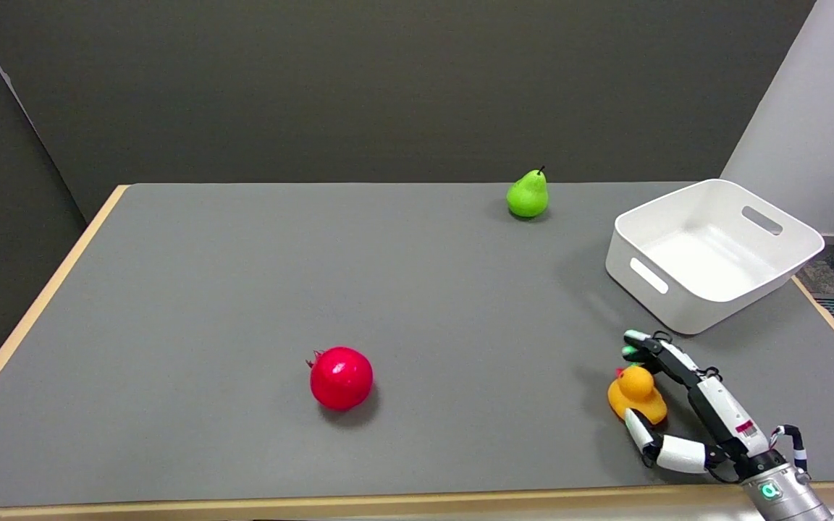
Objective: Pick up the yellow duck.
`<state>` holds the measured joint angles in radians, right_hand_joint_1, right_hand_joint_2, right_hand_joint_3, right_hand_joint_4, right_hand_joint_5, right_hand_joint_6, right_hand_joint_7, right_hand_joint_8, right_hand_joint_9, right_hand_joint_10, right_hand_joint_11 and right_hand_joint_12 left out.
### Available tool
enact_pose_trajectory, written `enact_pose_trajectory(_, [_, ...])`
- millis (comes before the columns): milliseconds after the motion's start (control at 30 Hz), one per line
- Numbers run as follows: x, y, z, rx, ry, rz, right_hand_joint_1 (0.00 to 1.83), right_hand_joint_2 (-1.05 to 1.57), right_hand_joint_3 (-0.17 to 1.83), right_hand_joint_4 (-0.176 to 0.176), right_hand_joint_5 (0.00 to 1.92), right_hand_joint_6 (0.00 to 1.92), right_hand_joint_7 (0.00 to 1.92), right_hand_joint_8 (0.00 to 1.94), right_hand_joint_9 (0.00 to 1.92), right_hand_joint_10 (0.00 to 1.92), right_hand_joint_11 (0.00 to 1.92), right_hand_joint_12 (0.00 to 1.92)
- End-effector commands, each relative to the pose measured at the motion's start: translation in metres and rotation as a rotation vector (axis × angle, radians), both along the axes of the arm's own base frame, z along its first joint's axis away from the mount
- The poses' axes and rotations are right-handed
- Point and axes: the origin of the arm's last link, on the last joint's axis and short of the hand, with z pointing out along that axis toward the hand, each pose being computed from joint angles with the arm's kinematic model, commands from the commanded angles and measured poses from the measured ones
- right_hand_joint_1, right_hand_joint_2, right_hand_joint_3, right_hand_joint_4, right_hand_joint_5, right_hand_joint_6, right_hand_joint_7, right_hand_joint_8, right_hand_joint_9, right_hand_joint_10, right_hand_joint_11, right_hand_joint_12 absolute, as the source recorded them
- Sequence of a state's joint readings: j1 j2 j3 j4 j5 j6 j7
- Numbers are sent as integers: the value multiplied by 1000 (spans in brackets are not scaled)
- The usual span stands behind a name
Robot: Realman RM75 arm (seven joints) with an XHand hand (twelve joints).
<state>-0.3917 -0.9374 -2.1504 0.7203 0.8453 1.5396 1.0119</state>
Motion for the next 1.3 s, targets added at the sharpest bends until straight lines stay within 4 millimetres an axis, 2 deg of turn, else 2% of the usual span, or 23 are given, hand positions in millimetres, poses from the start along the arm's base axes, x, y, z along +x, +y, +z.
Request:
enact_pose_trajectory(33, [6,-4,-3,-49,7,120,1183,1242,413,-97,252,1081,375,1887,294,1901,-1,1851])
enact_pose_trajectory(100, [8,-4,-5,-69,2,149,1082,1371,111,-134,423,1530,511,1941,346,1921,-1,1916])
enact_pose_trajectory(133, [8,-5,-5,-75,1,159,1072,1373,100,-133,437,1581,533,1939,381,1921,-1,1921])
enact_pose_trajectory(200, [10,-7,-5,-80,3,178,1073,1368,109,-129,428,1618,559,1932,445,1921,-1,1921])
enact_pose_trajectory(333, [11,-14,-6,-64,7,185,1101,1354,88,-150,428,1606,623,1849,561,1921,68,1921])
enact_pose_trajectory(533, [14,-27,-7,-46,5,208,1113,1317,107,-146,458,1574,675,1761,662,1907,164,1921])
enact_pose_trajectory(700, [27,-44,-9,-37,-18,278,1114,1300,129,-144,471,1567,694,1734,684,1897,146,1921])
enact_pose_trajectory(900, [69,-96,-12,33,-7,443,1127,1251,191,-140,499,1546,722,1689,721,1891,187,1921])
enact_pose_trajectory(967, [89,-120,-13,58,11,471,1132,1234,215,-138,509,1537,728,1679,742,1877,220,1921])
enact_pose_trajectory(1033, [106,-134,-12,54,71,496,1145,1203,250,-136,526,1517,742,1655,757,1868,253,1921])
enact_pose_trajectory(1200, [145,-168,2,-80,267,467,1148,1192,264,-135,534,1510,750,1644,769,1866,269,1921])
enact_pose_trajectory(1300, [170,-186,21,-205,412,435,1143,1195,265,-133,531,1516,748,1643,778,1872,270,1921])
